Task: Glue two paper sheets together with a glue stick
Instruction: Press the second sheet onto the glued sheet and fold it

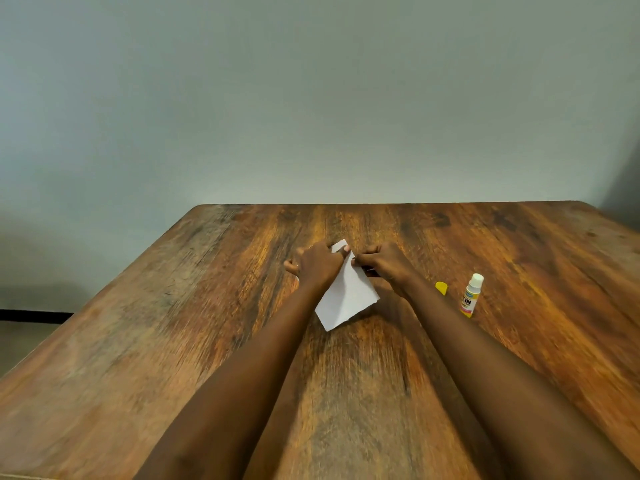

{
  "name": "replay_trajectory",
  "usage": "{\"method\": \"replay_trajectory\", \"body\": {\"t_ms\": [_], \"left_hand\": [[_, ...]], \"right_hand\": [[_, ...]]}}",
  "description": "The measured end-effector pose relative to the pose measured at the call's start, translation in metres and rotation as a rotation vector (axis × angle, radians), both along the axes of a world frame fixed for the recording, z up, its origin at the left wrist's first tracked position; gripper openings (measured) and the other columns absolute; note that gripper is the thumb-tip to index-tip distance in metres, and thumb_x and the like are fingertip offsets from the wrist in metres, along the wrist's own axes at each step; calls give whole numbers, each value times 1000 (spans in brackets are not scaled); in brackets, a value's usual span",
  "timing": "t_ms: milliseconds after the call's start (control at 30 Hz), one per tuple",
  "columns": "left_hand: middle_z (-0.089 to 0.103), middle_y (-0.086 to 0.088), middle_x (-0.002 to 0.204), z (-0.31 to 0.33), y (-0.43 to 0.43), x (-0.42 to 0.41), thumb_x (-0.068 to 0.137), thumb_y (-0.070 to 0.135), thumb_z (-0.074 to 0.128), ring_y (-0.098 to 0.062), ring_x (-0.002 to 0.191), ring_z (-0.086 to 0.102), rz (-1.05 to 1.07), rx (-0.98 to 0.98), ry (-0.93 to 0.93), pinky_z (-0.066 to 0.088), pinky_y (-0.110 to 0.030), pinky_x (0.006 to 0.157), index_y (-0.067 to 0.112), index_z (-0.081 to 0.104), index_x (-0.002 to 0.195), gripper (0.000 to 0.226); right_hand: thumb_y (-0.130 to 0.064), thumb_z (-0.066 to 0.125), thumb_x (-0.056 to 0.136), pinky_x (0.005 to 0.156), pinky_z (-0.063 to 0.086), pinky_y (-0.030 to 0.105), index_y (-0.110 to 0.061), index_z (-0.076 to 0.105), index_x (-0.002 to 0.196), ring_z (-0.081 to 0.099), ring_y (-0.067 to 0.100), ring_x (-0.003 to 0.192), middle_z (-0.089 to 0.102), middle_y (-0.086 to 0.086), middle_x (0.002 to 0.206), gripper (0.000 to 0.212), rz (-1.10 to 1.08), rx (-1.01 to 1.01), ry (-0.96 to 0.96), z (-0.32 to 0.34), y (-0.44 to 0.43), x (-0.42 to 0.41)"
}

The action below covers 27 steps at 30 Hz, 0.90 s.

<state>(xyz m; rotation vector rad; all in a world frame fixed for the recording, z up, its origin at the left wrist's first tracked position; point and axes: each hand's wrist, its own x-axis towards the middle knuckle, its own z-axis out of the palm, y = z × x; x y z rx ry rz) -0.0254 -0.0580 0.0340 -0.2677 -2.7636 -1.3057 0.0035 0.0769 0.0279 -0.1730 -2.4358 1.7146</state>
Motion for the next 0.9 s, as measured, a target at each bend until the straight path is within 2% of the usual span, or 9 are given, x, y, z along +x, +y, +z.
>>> {"method": "replay_trajectory", "body": {"t_ms": [67, 133, 200, 367, 500, 567, 633, 733, 900], "left_hand": [[63, -11, 120, -1, -1, 0, 93, 36, 51, -31, 119, 48, -5, 44, 11, 33, -36, 93, 14, 61, 122, 37], [64, -10, 122, 0, -2, 1, 93, 34, 53, -30, 120, 49, 16, 65, 14, 36, -47, 103, 14, 63, 121, 36], [64, -9, 124, 2, -2, 2, 92, 32, 54, -28, 119, 50, 32, 119, 8, 36, -51, 104, 14, 64, 121, 35], [63, -3, 126, 5, -5, 2, 92, 34, 54, -25, 125, 43, 168, 209, -16, 21, -51, 107, 21, 67, 117, 31], [63, -1, 125, 7, -9, 1, 91, 33, 55, -26, 124, 43, 199, 295, -47, 20, -50, 105, 24, 69, 112, 27], [63, -1, 125, 5, -11, 0, 91, 32, 54, -26, 123, 44, 213, 339, -58, 21, -50, 104, 24, 70, 111, 26], [65, -1, 123, 4, -13, -1, 92, 31, 54, -27, 119, 47, 231, 371, -56, 23, -50, 102, 24, 71, 106, 24], [65, -1, 122, 1, -16, -4, 92, 31, 53, -27, 119, 46, 259, 392, -59, 21, -50, 100, 23, 72, 102, 23], [62, -4, 126, -4, -14, -6, 94, 33, 48, -26, 125, 41, 314, 324, -100, 18, -49, 104, 23, 67, 112, 28]], "right_hand": [[-7, 63, 84, 63, 52, 20, 11, 68, 92, 63, 14, 76, 68, 14, 88, 20, 19, -9, -6, 1, -2, 0], [-8, 63, 84, 62, 53, 18, 9, 69, 91, 64, 13, 75, 67, 6, 82, 19, 35, -29, -16, 0, -3, 0], [-8, 63, 84, 63, 52, 20, 7, 69, 90, 64, 15, 75, 67, 5, 81, 18, 47, -35, -31, -1, -2, 1], [-9, 62, 86, 64, 52, 22, 3, 70, 87, 64, 15, 77, 68, 9, 89, 15, 87, 28, -59, -6, 2, 6], [-10, 62, 86, 61, 50, 21, 1, 72, 92, 63, 14, 77, 67, 2, 84, 16, 80, 49, -69, -10, 4, 10], [-10, 62, 86, 59, 48, 20, -6, 73, 83, 61, 15, 73, 67, 1, 79, 12, 74, 45, -75, -11, 6, 12], [-7, 63, 85, 55, 47, 18, -14, 71, 72, 59, 14, 67, 66, 3, 74, 17, 76, 33, -73, -11, 7, 14], [-5, 63, 85, 55, 46, 18, -8, 71, 74, 60, 13, 64, 67, 7, 74, 13, 75, 24, -74, -12, 9, 16], [-2, 61, 85, 52, 45, 15, 10, 68, 93, 57, 10, 60, 65, 8, 75, 16, 35, 9, -60, -10, 10, 14]]}}
